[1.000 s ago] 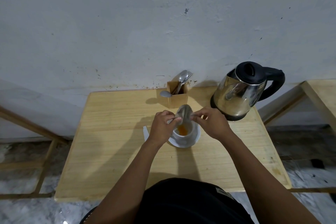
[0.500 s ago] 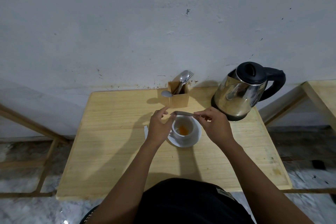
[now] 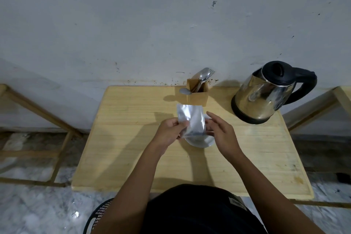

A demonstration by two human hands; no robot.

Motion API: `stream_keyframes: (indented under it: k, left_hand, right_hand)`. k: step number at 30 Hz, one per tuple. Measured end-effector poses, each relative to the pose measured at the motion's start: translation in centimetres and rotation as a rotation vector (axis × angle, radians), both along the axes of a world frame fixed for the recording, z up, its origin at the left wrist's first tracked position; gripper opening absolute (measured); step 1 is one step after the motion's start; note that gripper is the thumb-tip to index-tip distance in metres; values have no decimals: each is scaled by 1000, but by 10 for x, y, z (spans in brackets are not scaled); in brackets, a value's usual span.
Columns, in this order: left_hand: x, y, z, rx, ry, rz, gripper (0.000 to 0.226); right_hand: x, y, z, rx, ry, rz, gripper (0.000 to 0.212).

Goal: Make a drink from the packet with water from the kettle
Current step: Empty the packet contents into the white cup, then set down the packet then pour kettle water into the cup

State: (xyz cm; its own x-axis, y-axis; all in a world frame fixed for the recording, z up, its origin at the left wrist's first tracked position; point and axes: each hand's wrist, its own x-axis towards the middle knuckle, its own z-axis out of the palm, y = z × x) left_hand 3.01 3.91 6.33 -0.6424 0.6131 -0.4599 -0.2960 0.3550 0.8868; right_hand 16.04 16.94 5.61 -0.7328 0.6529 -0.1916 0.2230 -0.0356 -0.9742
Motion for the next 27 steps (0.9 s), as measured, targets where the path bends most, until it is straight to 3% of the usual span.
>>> stream_keyframes:
  k: [2, 4, 6, 12, 17, 20, 22, 25, 27]
  left_hand:
    - [0, -4, 0, -8, 36, -28, 26]
    - [2, -7, 0, -1, 32, -50, 29]
    - [1, -9, -1, 10, 8, -58, 24]
    - [-10, -16, -6, 27, 59, 10, 17]
    - [-29, -32, -20, -94, 142, 85, 16]
    - [-37, -42, -38, -184, 137, 149, 6]
    - [-40, -47, -56, -273, 173, 161, 23]
    - [-35, -46, -75, -496, 295, 147, 18]
    - [-29, -44, -84, -741, 503, 114, 57]
  right_hand:
    - [-6, -3, 6, -192, 4, -3, 22]
    - [-12, -6, 9, -65, -23, 51, 15]
    - [-18, -9, 7, 34, -24, 49, 23]
    - [-30, -4, -4, 161, -55, 81, 25]
    - [-26, 12, -15, 339, -212, 31, 18]
    - [-23, 22, -22, 526, -311, 59, 33]
    - [-22, 25, -26, 543, -391, 120, 51]
    - [-23, 26, -32, 531, -449, 227, 75]
    - [-24, 23, -32, 530, -477, 262, 85]
